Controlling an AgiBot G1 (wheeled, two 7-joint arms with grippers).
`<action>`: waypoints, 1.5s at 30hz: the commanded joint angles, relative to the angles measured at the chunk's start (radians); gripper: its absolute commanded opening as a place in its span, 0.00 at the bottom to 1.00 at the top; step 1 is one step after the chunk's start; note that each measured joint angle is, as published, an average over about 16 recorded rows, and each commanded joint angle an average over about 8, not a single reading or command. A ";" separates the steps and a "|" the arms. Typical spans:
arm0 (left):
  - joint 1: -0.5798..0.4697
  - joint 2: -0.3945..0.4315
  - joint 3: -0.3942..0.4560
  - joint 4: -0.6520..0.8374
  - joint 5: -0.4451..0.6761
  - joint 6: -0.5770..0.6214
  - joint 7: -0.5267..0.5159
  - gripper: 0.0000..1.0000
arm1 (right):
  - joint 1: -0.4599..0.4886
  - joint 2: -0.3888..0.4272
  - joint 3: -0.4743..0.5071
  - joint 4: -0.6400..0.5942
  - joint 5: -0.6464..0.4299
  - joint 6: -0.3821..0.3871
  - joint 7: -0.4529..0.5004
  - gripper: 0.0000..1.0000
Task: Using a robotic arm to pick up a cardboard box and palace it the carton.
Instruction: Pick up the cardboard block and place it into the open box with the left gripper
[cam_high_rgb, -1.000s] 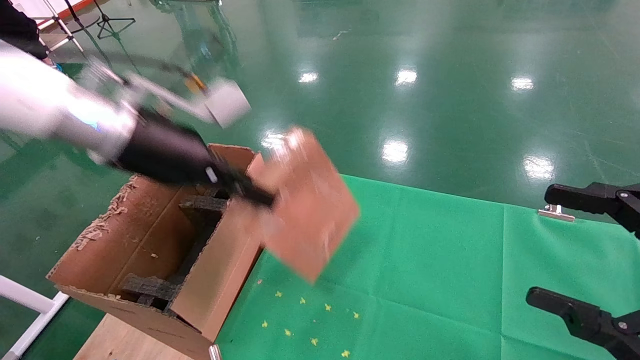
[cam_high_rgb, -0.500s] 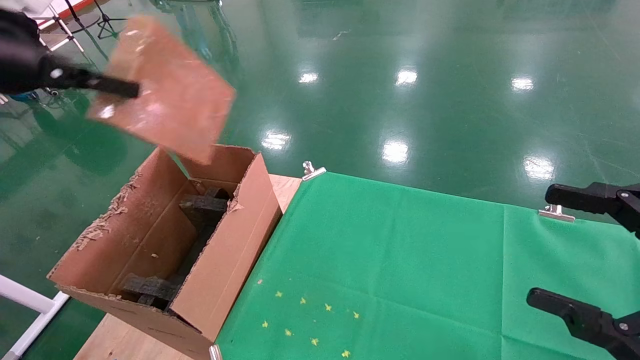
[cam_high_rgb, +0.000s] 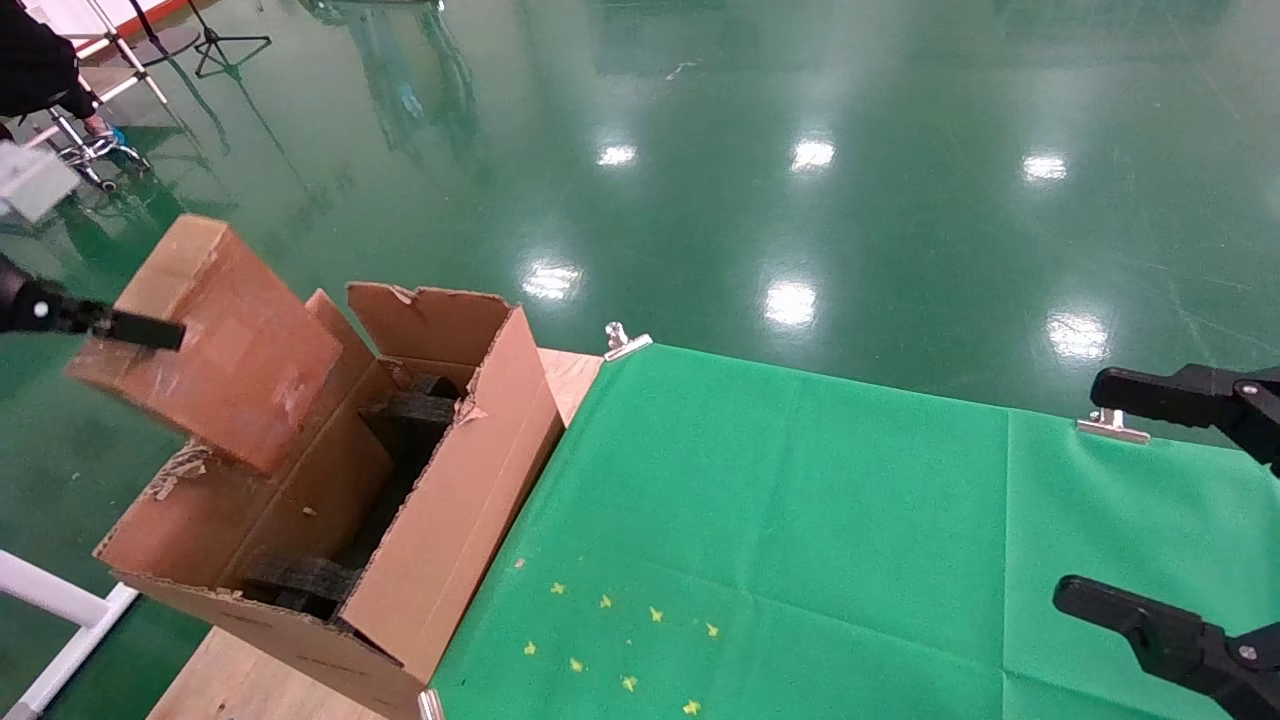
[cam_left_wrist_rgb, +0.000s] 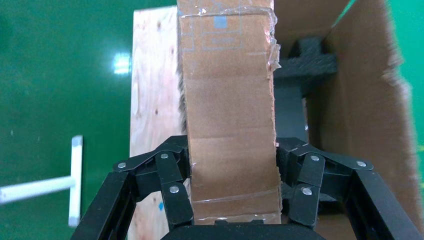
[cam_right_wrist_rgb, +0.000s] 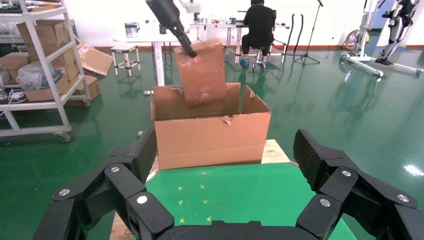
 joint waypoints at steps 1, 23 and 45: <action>0.016 0.001 0.006 0.050 0.001 -0.018 0.034 0.00 | 0.000 0.000 0.000 0.000 0.000 0.000 0.000 1.00; 0.225 0.188 0.017 0.485 -0.053 -0.222 0.257 0.00 | 0.000 0.000 0.000 0.000 0.000 0.000 0.000 1.00; 0.395 0.296 -0.010 0.678 -0.101 -0.442 0.311 0.00 | 0.000 0.000 0.000 0.000 0.000 0.000 0.000 1.00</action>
